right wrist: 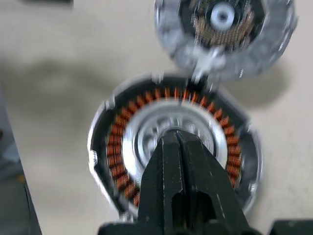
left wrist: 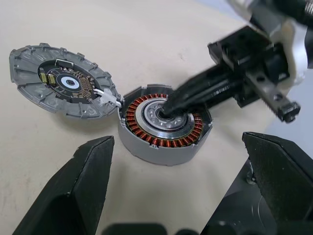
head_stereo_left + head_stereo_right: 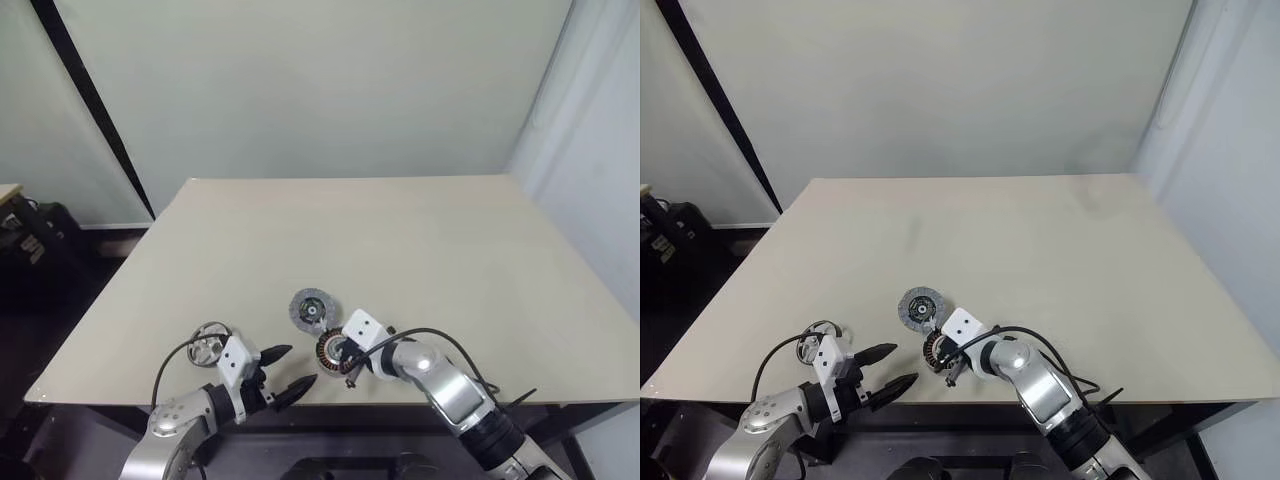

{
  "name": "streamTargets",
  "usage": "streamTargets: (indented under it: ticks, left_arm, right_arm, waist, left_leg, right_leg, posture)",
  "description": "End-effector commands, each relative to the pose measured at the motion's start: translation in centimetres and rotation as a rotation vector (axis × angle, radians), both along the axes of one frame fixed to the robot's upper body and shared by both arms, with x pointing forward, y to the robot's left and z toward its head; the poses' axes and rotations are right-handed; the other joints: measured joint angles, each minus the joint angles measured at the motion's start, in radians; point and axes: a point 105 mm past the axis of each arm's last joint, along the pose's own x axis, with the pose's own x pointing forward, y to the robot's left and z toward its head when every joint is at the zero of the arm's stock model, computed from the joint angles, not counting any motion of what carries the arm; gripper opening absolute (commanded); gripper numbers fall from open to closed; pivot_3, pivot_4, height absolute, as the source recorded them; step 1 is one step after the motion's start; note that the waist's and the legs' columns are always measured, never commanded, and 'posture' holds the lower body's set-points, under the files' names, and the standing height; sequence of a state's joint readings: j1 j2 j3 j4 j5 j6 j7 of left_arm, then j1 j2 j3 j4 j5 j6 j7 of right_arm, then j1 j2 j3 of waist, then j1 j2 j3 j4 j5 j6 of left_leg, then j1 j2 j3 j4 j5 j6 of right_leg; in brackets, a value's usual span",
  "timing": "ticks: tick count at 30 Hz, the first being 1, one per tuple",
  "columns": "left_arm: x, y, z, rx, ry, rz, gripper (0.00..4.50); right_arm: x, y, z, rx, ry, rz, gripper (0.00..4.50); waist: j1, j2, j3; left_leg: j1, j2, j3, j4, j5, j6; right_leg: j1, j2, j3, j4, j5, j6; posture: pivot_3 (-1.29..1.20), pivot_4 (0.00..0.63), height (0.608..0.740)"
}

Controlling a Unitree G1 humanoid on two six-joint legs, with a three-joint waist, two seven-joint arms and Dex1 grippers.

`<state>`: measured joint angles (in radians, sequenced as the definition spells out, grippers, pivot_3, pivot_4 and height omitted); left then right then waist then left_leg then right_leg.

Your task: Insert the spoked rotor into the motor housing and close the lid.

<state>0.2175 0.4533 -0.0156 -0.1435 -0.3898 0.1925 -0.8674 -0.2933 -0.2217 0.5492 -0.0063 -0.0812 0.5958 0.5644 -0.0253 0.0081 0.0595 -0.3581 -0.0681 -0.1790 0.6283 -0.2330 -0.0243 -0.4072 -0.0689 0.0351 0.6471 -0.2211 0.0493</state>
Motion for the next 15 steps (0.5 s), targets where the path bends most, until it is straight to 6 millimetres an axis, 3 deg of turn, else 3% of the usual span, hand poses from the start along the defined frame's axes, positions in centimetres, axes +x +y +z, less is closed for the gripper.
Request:
streamTargets:
  ticks: [1, 8, 15]
  left_arm:
    - [0.3, 0.0, 0.8, -0.001, -0.041, 0.000, 4.50]
    - [0.4, 0.0, 0.7, -0.001, -0.042, 0.001, 4.50]
    - [0.4, 0.0, 0.7, -0.002, -0.044, -0.001, 4.50]
  right_arm:
    - [-0.6, -0.2, -0.4, -0.040, 0.018, 0.026, 0.02]
    - [-0.6, -0.2, 0.0, -0.055, 0.015, 0.040, 0.02]
    - [0.6, 0.9, 1.8, 0.061, -0.045, -0.009, 0.02]
  waist:
    - [0.000, 0.000, 0.000]
    - [0.000, -0.001, -0.001]
    - [0.000, -0.001, -0.001]
  left_leg:
    - [0.000, 0.000, 0.000, 0.000, 0.000, 0.000]
    - [0.000, 0.000, 0.000, 0.000, 0.000, 0.000]
    - [0.000, 0.000, 0.000, 0.000, 0.000, 0.000]
  right_leg:
    - [0.000, 0.000, 0.000, 0.000, 0.000, 0.000]
    - [0.000, 0.000, 0.000, 0.000, 0.000, 0.000]
    - [0.000, 0.000, 0.000, 0.000, 0.000, 0.000]
  posture:
    - [0.00, 0.000, 0.740]
    - [0.00, 0.000, 0.740]
    - [0.00, 0.000, 0.740]
